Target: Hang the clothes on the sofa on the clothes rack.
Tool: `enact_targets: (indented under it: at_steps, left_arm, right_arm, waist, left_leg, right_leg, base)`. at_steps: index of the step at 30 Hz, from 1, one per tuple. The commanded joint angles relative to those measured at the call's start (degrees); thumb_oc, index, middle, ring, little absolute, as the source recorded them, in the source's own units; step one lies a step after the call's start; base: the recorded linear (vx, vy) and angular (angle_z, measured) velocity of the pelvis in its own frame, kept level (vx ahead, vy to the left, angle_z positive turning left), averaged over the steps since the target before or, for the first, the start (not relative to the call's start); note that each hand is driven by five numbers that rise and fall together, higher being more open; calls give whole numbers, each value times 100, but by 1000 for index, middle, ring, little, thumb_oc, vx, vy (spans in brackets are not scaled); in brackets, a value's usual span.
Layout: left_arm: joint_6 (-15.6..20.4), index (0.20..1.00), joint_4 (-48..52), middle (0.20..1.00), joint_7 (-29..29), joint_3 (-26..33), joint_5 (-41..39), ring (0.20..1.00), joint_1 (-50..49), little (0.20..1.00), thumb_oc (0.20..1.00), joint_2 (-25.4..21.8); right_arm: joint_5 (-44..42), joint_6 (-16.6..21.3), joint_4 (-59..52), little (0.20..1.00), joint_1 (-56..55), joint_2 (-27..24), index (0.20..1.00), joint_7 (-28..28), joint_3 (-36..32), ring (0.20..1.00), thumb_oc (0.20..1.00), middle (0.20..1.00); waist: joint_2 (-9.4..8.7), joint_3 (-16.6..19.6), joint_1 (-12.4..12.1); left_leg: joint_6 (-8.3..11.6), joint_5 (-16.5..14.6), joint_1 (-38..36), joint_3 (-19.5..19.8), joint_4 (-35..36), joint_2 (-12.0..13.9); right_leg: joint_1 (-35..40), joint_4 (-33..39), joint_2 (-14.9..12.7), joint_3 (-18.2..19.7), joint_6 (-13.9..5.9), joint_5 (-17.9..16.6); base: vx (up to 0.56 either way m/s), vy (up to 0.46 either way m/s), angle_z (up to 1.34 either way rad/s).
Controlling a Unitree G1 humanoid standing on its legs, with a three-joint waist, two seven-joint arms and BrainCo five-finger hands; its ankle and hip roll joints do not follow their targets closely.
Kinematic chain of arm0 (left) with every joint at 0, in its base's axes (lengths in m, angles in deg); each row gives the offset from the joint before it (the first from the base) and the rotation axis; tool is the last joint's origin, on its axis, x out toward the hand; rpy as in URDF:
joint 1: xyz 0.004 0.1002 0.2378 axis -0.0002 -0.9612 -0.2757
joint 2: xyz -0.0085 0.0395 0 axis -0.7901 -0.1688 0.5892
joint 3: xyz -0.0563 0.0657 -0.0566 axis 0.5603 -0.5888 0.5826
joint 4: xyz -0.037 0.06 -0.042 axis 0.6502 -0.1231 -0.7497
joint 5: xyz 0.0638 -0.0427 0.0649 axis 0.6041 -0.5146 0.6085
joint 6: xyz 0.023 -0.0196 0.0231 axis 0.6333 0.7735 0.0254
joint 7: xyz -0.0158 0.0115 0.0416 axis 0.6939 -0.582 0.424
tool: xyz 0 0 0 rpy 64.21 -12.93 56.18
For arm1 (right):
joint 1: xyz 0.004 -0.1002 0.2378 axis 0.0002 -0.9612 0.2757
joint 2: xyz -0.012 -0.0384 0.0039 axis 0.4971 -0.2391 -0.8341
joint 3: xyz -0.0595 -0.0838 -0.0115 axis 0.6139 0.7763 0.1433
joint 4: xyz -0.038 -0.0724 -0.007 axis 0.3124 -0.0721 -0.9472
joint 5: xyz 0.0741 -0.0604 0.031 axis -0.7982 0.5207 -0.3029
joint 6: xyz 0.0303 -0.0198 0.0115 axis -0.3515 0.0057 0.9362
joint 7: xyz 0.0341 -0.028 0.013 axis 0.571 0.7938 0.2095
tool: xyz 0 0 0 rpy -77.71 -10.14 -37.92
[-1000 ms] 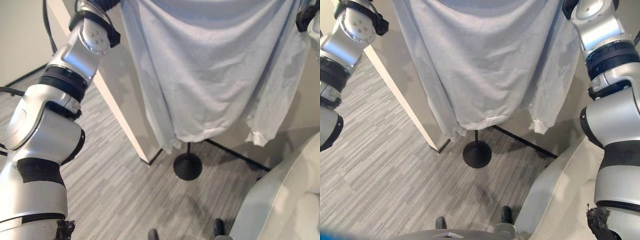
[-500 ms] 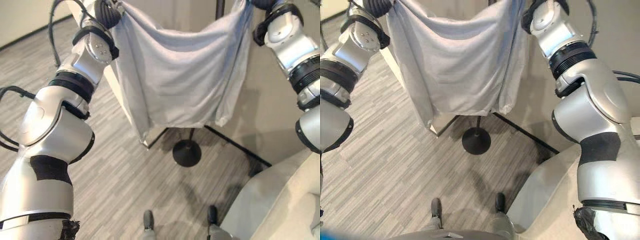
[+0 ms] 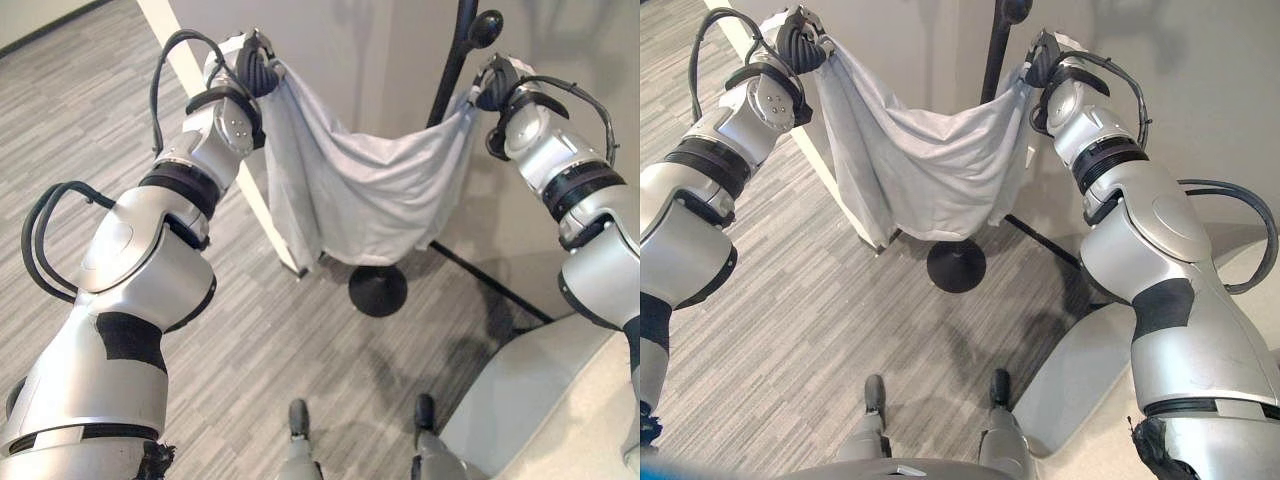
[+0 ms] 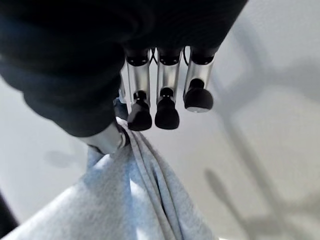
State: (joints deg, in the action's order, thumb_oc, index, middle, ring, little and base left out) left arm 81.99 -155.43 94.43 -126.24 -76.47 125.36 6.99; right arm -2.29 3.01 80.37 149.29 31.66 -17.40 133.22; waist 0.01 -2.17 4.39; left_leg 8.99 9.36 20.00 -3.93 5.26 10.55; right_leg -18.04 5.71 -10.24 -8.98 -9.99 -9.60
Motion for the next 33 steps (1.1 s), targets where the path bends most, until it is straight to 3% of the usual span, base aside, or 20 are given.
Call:
enact_targets:
  at_steps: [1,6,8,10,11,14,19,20,21,22,23,26,29,31,32,33]
  left_arm:
    - [54,200,-498,200,242,-73,46,200,1325,200,200,-171]
    - [96,200,-86,200,397,77,-88,200,1284,200,200,-417]
    - [160,200,327,200,474,178,-143,200,1168,200,200,-726]
    - [259,200,1487,200,545,468,-110,200,704,200,200,-1557]
    - [252,200,1502,200,547,466,-106,200,695,200,200,-1559]
    - [406,200,2883,200,624,1095,20,200,-71,200,200,-2343]
    - [744,200,5043,200,411,2355,364,200,-1699,200,200,-3080]
    - [885,200,5699,200,331,2950,419,200,-2378,200,200,-3364]
    - [868,200,5790,200,313,3037,434,200,-2501,200,200,-3367]
    - [954,200,6500,200,211,3873,561,200,-3411,200,200,-3707]
    - [948,200,6564,200,200,3975,571,200,-3535,200,200,-3705]
    - [969,200,7242,200,121,5143,671,200,-4703,200,200,-3923]
    - [977,200,7579,200,179,5791,781,200,-5211,200,200,-3713]
    - [1010,200,7672,200,228,5921,789,200,-5291,200,200,-3596]
    - [1036,200,7755,200,284,5902,830,200,-5200,200,200,-3534]
    - [1031,200,7760,200,287,5904,839,200,-5197,200,200,-3532]
  right_arm:
    - [53,87,554,200,1155,-445,200,-308,27,200,200,200]
    - [-462,236,-53,200,1005,-836,200,-685,-423,200,200,200]
    - [-693,328,-485,200,778,-1082,200,-782,-695,200,200,200]
    - [-781,482,-1923,200,-170,-1798,200,-1043,-1505,200,200,200]
    - [-772,471,-1950,200,-199,-1804,200,-1048,-1528,200,200,200]
    - [-754,702,-3511,200,-1600,-2354,200,-1262,-2825,200,200,200]
    - [-437,1131,-5265,200,-4128,-2795,200,-1158,-5017,200,200,200]
    - [-407,1328,-5789,200,-4974,-2755,200,-1086,-5835,200,200,200]
    - [-392,1315,-5885,200,-5114,-2743,200,-1067,-5930,200,200,200]
    - [-336,1538,-6416,200,-5929,-2624,200,-981,-6764,200,200,200]
    - [-331,1533,-6471,200,-5994,-2618,200,-968,-6798,200,200,200]
    - [-362,1697,-6915,200,-6593,-2502,200,-885,-7430,200,200,200]
    - [-398,1775,-7125,200,-6768,-2391,200,-943,-7685,200,200,200]
    - [-246,1800,-7157,200,-6733,-2488,200,-1053,-7754,200,200,200]
    - [-189,1808,-7161,200,-6570,-2450,200,-1156,-7653,200,200,200]
    - [-180,1805,-7158,200,-6557,-2449,200,-1164,-7647,200,200,200]
  waist:
    - [126,-571,-158]
    - [154,-567,-121]
    - [159,-535,-101]
    - [172,-468,-41]
    - [163,-457,-42]
    - [207,-424,8]
    - [220,-250,-7]
    - [215,-206,7]
    - [220,-188,2]
    - [188,-64,-44]
    - [204,-55,-41]
    - [191,79,-67]
    - [182,86,-31]
    - [181,65,-31]
    - [162,30,-79]
    - [147,32,-73]
  left_leg:
    - [-31,-55,9,343,-26,-508]
    - [-45,-142,-180,321,-26,-476]
    - [-44,-202,-300,301,-26,-444]
    - [-27,-321,-571,239,-26,-333]
    - [-28,-300,-555,240,-26,-337]
    - [5,-398,-776,178,-26,-226]
    - [73,-433,-983,197,-26,-2]
    - [111,-405,-1045,214,-26,100]
    - [118,-405,-1054,224,-26,108]
    - [191,-364,-1103,279,-26,275]
    - [199,-366,-1112,282,-26,286]
    - [272,-288,-1166,384,-26,478]
    - [236,-265,-1194,453,-26,502]
    - [160,-276,-1208,427,-34,366]
    - [36,-489,-1130,501,-26,-16]
    - [10,-497,-1127,499,-26,-48]
  right_leg:
    - [-138,-71,161,229,-353,371]
    - [38,-71,154,252,-348,469]
    - [139,-71,175,252,-344,537]
    - [414,-71,223,257,-324,705]
    - [398,-71,220,259,-323,688]
    - [646,-71,261,182,-301,839]
    - [978,-71,359,24,-225,1051]
    - [1074,-71,432,-12,-179,1132]
    - [1089,-71,441,-22,-173,1137]
    - [1233,-71,592,-74,-108,1237]
    - [1243,-71,602,-75,-101,1240]
    - [1405,-71,821,-85,25,1369]
    - [1528,-71,923,-83,120,1473]
    - [1577,-71,863,-148,121,1428]
    - [1541,-71,771,-157,105,1325]
    - [1539,-71,739,-159,85,1329]
  base:
    - [0,0,0]
    - [33,-3,1]
    - [82,-30,-2]
    - [108,-68,-5]
    - [61,-60,-2]
    - [55,-79,0]
    - [47,-128,7]
    - [36,-141,9]
    - [15,-260,12]
    - [-4,-173,4]
    - [0,-255,1]
    - [13,-157,-4]
    - [-8,-56,0]
    - [-47,85,17]
    - [-39,126,20]
    - [-50,137,19]
